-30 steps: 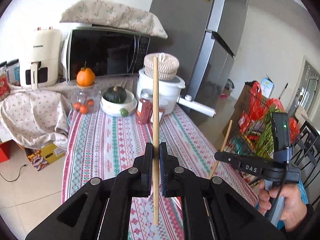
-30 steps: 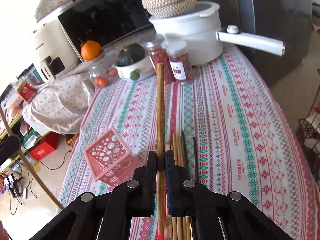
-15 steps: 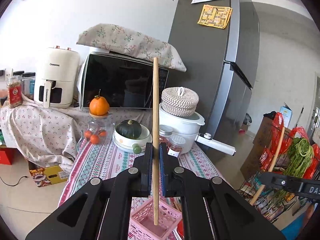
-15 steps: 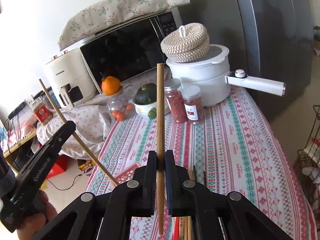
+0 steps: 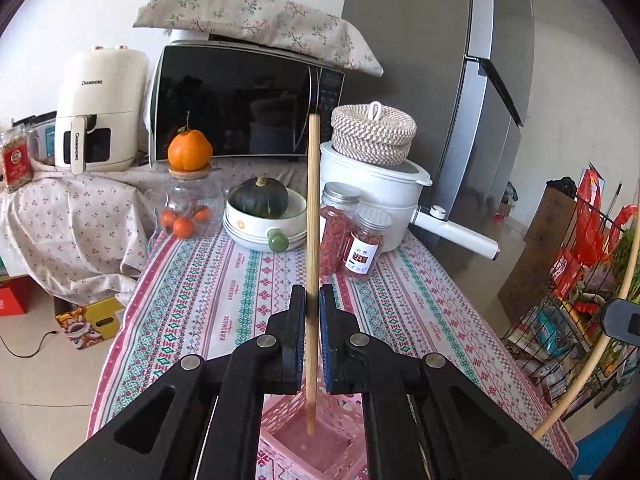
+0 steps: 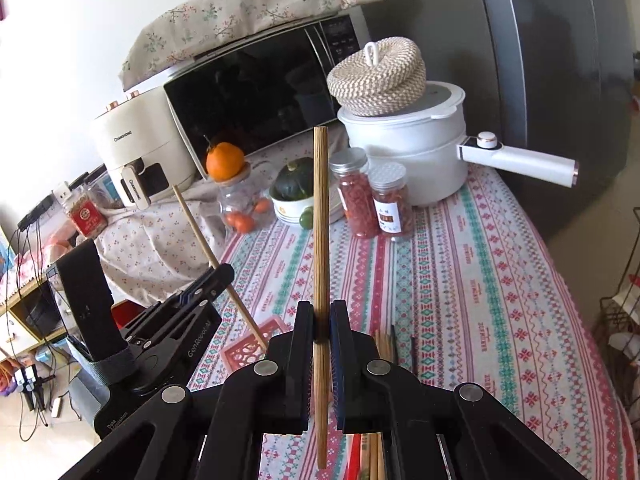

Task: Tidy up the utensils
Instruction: 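Lower the left chopstick into the pink holder and open while right lifts its chopstick, then lower the wooden chopstick into the pink holder and open the right gripper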

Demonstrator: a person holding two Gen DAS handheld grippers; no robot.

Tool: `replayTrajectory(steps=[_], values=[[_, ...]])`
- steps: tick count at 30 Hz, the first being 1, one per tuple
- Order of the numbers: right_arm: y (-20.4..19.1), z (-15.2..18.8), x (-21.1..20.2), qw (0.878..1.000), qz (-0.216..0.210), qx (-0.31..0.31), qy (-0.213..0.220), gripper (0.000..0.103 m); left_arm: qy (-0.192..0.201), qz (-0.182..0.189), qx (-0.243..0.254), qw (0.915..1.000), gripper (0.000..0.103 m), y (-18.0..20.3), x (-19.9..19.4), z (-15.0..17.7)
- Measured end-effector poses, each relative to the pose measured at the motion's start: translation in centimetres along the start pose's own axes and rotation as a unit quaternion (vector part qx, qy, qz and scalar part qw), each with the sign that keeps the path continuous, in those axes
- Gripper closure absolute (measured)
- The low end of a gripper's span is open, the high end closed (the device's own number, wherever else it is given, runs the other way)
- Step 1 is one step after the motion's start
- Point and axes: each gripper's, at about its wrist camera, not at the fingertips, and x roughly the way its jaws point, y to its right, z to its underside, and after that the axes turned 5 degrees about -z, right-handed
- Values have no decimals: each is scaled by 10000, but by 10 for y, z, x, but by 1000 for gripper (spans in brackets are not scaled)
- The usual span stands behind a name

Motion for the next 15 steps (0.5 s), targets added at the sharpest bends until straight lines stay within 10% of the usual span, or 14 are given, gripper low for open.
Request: replayTrajectory(steps=[15], values=[[-27, -20, 3, 9974, -281, 100, 662, 97, -456, 15, 231, 9987, 38, -35, -63, -4]])
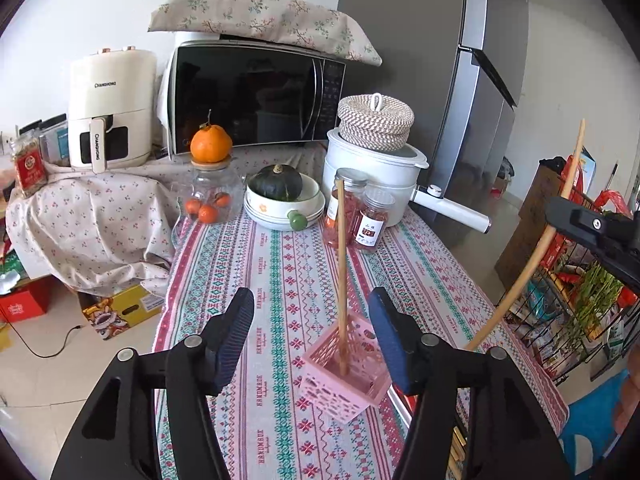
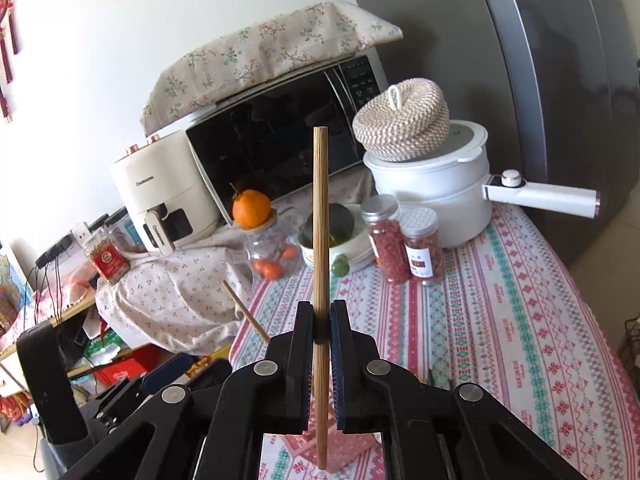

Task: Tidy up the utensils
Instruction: 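Lower the wooden chopstick into the pink holder and open the right gripper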

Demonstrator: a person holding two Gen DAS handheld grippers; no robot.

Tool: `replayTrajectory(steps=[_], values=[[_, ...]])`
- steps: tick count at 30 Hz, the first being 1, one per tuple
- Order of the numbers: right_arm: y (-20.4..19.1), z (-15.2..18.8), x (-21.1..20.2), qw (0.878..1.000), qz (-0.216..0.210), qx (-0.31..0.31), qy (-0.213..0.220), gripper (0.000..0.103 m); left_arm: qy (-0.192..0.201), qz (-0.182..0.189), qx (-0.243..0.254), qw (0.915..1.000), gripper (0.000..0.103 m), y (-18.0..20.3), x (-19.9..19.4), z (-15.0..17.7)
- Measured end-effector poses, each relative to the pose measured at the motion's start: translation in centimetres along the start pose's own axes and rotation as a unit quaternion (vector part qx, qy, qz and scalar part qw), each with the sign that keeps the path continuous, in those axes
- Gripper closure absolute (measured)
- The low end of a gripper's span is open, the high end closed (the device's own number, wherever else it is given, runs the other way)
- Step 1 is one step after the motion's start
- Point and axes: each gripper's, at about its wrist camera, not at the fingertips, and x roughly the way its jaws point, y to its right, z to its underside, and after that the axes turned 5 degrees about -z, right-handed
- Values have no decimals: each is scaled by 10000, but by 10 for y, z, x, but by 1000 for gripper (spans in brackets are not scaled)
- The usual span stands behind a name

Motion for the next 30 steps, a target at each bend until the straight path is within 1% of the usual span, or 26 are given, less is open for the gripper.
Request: replayTrajectory(steps=[3, 6, 9, 13, 20, 23, 24, 25, 26, 27, 30], values=[[-5, -1, 10, 9999, -37, 7, 116, 97, -218, -47, -8, 9998, 34, -8, -1, 5], [-10, 0, 23, 9998, 24, -49, 215, 97, -410, -111, 26, 9991, 33, -13, 4, 12], [-12, 3, 37, 9997, 58, -114, 217, 97, -617, -183, 57, 9979, 32, -16, 11, 18], [-10, 11, 57, 9996, 191, -197, 47, 96, -776, -177, 69, 9968, 32, -16, 17, 22], [-3, 23, 79, 9993, 219, -169, -263, 96, -807, -177, 137, 9965, 32, -14, 19, 23], [-2, 26, 82, 9991, 161, -155, -355, 90, -839, -174, 135, 9962, 32, -14, 19, 24], [-3, 26, 81, 9990, 160, -174, -381, 78, -854, -170, 133, 9961, 32, -14, 18, 24], [-4, 25, 79, 9990, 152, -189, -382, 69, -865, -166, 130, 9960, 32, -13, 17, 24], [-5, 24, 75, 9992, 113, -188, -330, 55, -876, -162, 131, 9959, 31, -13, 17, 25], [-7, 22, 69, 9995, 47, -189, -254, 48, -880, -155, 130, 9959, 31, -12, 16, 25], [-9, 16, 53, 9996, -40, -226, -137, 44, -896, -132, 130, 9958, 27, -12, 12, 25]])
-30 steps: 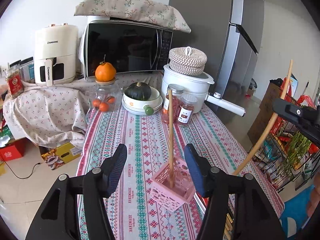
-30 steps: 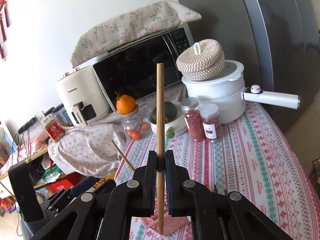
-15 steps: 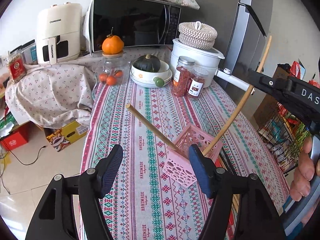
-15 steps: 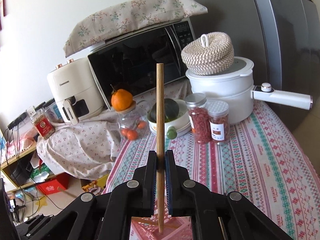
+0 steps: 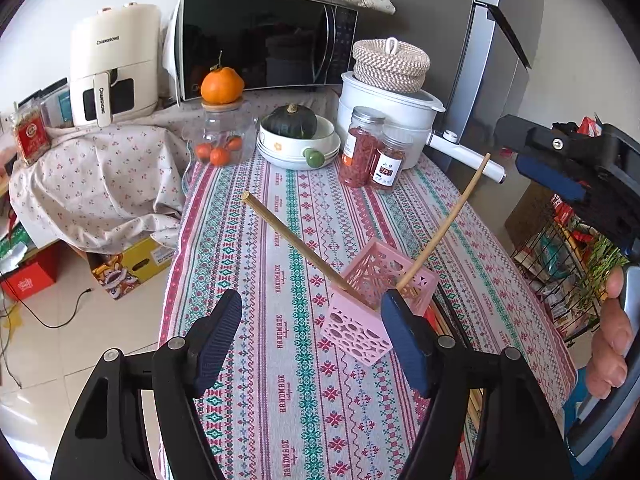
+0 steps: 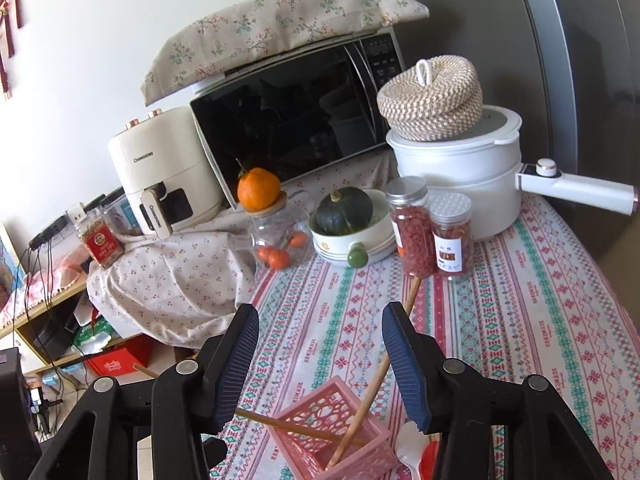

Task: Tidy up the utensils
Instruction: 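Lower the wooden chopstick into the pink holder and open the right gripper, then grasp the red spoon by its handle with the left gripper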

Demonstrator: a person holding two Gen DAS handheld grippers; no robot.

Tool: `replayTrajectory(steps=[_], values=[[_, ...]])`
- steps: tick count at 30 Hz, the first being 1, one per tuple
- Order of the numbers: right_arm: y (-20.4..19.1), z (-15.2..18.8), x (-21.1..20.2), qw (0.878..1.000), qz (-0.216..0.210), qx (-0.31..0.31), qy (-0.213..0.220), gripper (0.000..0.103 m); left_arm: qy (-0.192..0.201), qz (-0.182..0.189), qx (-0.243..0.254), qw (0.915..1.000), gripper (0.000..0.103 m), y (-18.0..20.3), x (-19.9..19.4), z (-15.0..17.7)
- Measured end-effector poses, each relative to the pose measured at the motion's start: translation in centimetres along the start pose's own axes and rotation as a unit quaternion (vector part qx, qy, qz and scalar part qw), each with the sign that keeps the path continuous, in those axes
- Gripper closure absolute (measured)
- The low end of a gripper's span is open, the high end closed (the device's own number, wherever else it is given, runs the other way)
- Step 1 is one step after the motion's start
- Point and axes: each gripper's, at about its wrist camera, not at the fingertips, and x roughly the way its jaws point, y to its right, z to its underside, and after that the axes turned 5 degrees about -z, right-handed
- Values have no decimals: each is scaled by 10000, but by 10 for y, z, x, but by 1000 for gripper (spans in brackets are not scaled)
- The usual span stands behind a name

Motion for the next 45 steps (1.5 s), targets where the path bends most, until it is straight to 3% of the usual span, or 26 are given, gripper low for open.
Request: replayTrajectory(steps=[12, 25, 30, 33, 35, 38, 41, 45], values=[[38, 11, -55, 9984, 532, -123, -130, 19, -734, 163, 357, 9965, 21, 16, 2, 24], [106, 43, -66, 9864, 1352, 113, -930, 17, -1451, 590, 735, 9849, 21, 80, 27, 47], [128, 53, -59, 9791, 1519, 385, -1300, 17, -1614, 558, 674, 9830, 22, 111, 44, 52], [140, 57, -57, 9760, 1534, 599, -1425, 17, -1669, 572, 543, 9828, 32, 126, 57, 52], [147, 60, -56, 9740, 1553, 707, -1491, 17, -1753, 540, 475, 9819, 50, 135, 68, 54], [154, 63, -56, 9713, 1584, 817, -1575, 17, -1914, 382, 350, 9801, 68, 144, 88, 57], [158, 66, -57, 9696, 1599, 863, -1639, 17, -1967, 281, 267, 9797, 76, 150, 102, 58], [164, 68, -59, 9681, 1629, 897, -1680, 17, -1942, 95, 304, 9805, 80, 156, 115, 56]])
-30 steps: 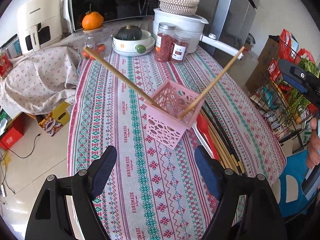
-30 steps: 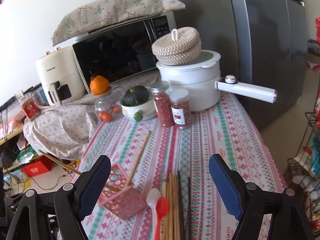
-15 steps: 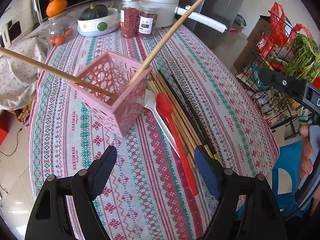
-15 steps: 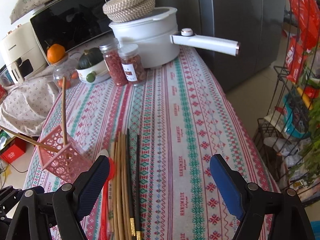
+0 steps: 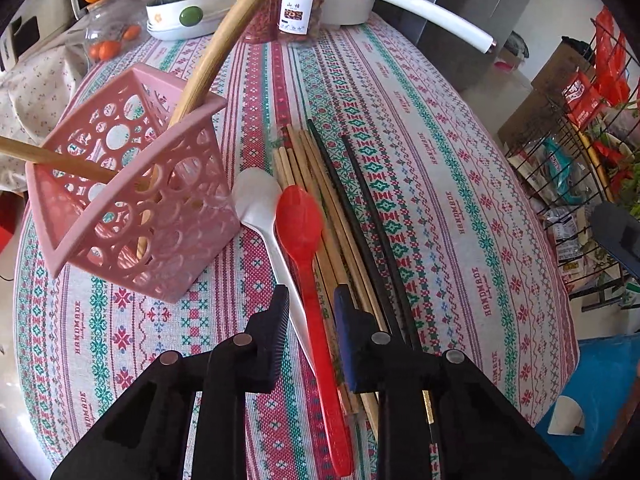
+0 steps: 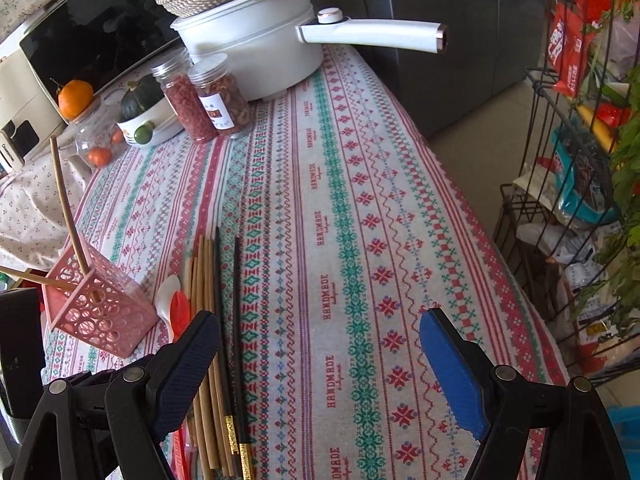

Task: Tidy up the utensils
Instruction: 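Grasp the red spoon by its handle with the left gripper, then grasp a black chopstick with the right gripper while the left gripper lifts the red spoon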

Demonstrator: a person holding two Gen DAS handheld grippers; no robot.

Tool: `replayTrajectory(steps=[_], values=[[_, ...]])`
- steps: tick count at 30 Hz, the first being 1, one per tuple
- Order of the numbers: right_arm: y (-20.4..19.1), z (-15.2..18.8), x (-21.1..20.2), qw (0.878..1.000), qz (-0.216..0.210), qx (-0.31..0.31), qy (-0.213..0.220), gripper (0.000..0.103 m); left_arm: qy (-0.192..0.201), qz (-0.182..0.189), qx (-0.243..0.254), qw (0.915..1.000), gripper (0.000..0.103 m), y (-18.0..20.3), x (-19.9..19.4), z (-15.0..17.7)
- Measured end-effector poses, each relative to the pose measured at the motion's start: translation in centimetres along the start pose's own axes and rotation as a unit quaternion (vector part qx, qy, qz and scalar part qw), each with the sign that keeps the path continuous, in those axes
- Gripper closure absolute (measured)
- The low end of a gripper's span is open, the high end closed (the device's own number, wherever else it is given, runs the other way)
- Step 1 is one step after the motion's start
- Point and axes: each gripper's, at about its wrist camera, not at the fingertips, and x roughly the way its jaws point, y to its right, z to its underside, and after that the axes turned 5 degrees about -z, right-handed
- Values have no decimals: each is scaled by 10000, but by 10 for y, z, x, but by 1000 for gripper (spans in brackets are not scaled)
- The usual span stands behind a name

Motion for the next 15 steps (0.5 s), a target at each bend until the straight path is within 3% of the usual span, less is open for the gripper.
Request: replayTrajectory(steps=[7, 15], values=[[5, 1, 2, 10000, 44, 19, -66, 17, -5, -169, 87, 9998, 95, 3, 12, -5], [-1, 1, 5, 9999, 93, 15, -102, 17, 399, 179, 386, 9983, 95, -6, -32, 3]])
